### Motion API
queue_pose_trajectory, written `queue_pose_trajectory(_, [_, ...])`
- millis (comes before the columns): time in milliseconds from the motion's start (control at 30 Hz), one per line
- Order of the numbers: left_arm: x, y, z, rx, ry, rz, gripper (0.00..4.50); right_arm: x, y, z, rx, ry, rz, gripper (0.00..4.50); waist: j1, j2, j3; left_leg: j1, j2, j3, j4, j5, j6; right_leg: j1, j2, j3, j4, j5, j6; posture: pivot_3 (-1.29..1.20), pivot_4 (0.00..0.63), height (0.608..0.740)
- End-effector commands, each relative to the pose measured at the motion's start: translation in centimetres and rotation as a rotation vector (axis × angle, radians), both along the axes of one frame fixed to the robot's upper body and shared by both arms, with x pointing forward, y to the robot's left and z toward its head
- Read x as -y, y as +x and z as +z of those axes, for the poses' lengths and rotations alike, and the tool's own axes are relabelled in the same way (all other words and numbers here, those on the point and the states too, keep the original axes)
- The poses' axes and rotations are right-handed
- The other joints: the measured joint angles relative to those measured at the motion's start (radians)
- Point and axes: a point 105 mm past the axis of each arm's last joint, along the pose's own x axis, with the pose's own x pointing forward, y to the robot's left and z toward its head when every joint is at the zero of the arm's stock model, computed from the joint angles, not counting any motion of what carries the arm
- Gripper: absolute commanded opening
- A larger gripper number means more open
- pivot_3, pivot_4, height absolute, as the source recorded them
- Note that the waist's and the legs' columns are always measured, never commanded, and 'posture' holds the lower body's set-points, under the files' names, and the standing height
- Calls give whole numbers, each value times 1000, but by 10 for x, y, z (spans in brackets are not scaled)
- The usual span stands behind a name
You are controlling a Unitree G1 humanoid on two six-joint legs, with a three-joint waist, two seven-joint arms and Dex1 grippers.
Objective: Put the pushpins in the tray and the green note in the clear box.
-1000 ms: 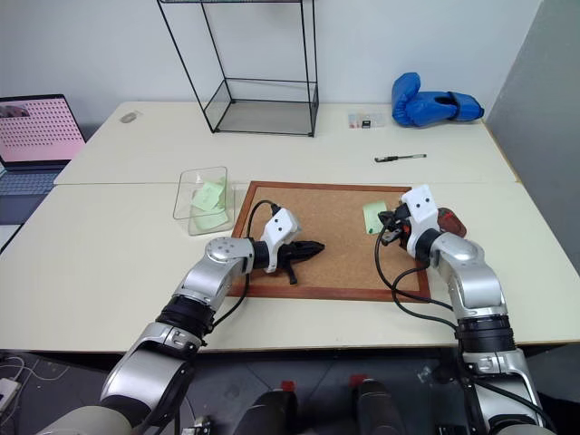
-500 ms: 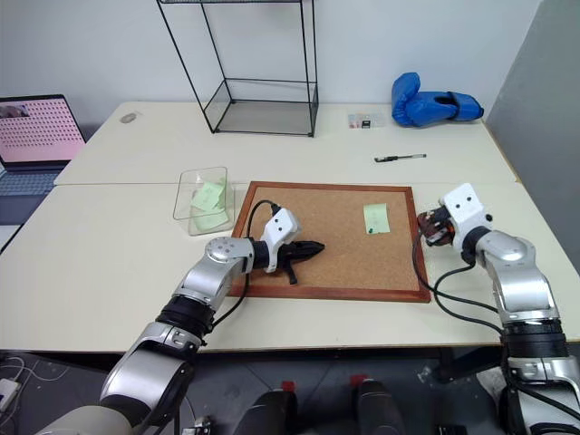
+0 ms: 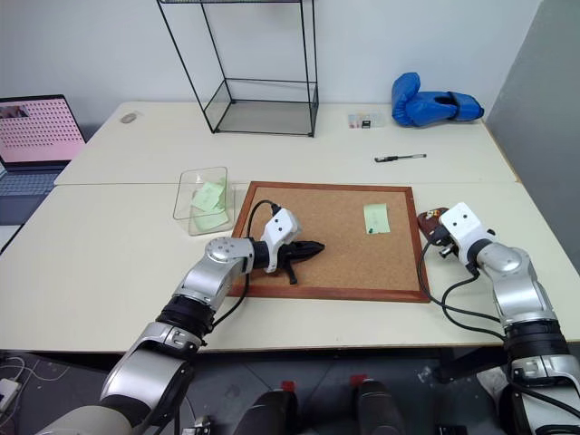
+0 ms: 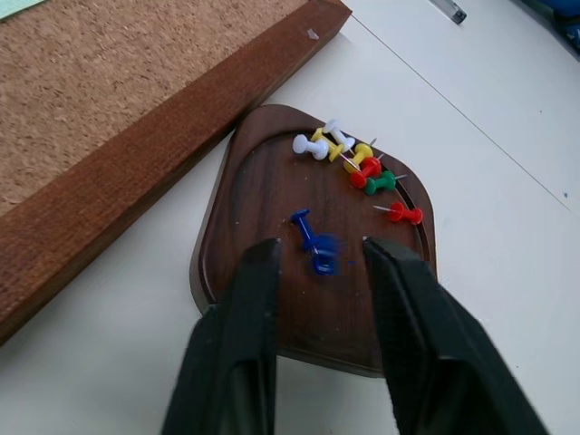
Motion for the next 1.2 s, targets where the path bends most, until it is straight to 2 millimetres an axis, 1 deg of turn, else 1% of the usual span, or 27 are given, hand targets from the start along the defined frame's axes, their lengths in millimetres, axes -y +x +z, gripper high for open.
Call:
queue_pose_trajectory(33, [-13, -10, -37, -112, 99, 25, 0, 1, 6, 22, 78, 1, -3, 2470, 0, 0, 0, 0, 0, 0, 0, 0, 0, 0, 0, 0, 0, 0, 0, 0, 150, 740])
queue_pose_trajectory(200, [-12, -11, -37, -111, 97, 23, 0, 3, 7, 31, 107, 17, -12, 3376, 0, 0, 0, 0, 0, 0, 0, 0, 0, 0, 0, 0, 0, 0, 0, 0, 150, 740])
queue_pose_trajectory(267, [-12, -11, -37, -111, 97, 23, 0, -4, 7, 40, 130, 61, 17, 3705, 0, 0, 0, 0, 0, 0, 0, 0, 0, 0, 0, 0, 0, 0, 0, 0, 150, 740])
queue_pose_trajectory(367, [-12, -11, -37, -111, 98, 23, 0, -27, 2, 49, 121, 166, 117, 3705, -1, 0, 0, 0, 0, 0, 0, 0, 0, 0, 0, 0, 0, 0, 0, 0, 150, 740])
queue_pose_trajectory(433, [-12, -11, -37, -111, 99, 23, 0, -48, -2, 50, 103, 246, 195, 3705, -1, 0, 0, 0, 0, 0, 0, 0, 0, 0, 0, 0, 0, 0, 0, 0, 150, 740])
queue_pose_trajectory(533, [-13, -11, -37, -110, 99, 23, 0, -73, -7, 47, 74, 345, 270, 3705, -1, 0, 0, 0, 0, -1, 0, 0, 0, 0, 0, 0, 0, 0, 0, 0, 150, 740])
queue_pose_trajectory(667, [-14, -10, -36, -108, 101, 26, 0, -104, -10, 35, 29, 421, 344, 3705, 0, 0, 0, 0, 0, -1, 0, 0, 0, 0, 0, 0, 0, 0, 0, 0, 150, 740])
queue_pose_trajectory(767, [-15, -10, -35, -108, 102, 28, 0, -115, -3, 26, 17, 463, 332, 3705, -1, 0, 0, 0, 0, -1, 0, 0, 0, 0, 0, 0, 0, 0, 0, 0, 150, 740])
queue_pose_trajectory(900, [-16, -11, -36, -109, 103, 31, 0, -122, 3, 18, 4, 518, 314, 3705, -1, 0, 0, 0, 0, -1, 0, 0, 0, 0, 0, 0, 0, 0, 0, 0, 150, 740])
queue_pose_trajectory(1033, [-17, -11, -36, -110, 104, 33, 0, -127, 8, 10, -9, 538, 299, 3705, -2, 0, 0, 0, 1, -1, 0, 0, 0, 0, 1, -1, 0, 0, 0, 0, 150, 740])
queue_pose_trajectory(1100, [-17, -11, -36, -110, 105, 34, 0, -127, 11, 7, -8, 548, 284, 3342, -3, 0, 0, 0, 1, -1, 0, 0, 0, 0, 1, 0, 0, 0, 0, 0, 150, 740])
queue_pose_trajectory(1133, [-17, -11, -36, -109, 106, 34, 0, -127, 13, 5, -7, 551, 276, 3330, -4, 0, 0, 0, 1, -1, 0, 0, 0, 0, 1, 0, 0, 0, 0, 0, 150, 740])
queue_pose_trajectory(1200, [-17, -11, -36, -108, 108, 34, 0, -126, 15, 3, -7, 549, 269, 2806, -4, 0, 0, 0, 1, -1, 0, 0, 0, 0, 1, 0, 0, 0, 0, 0, 150, 740])
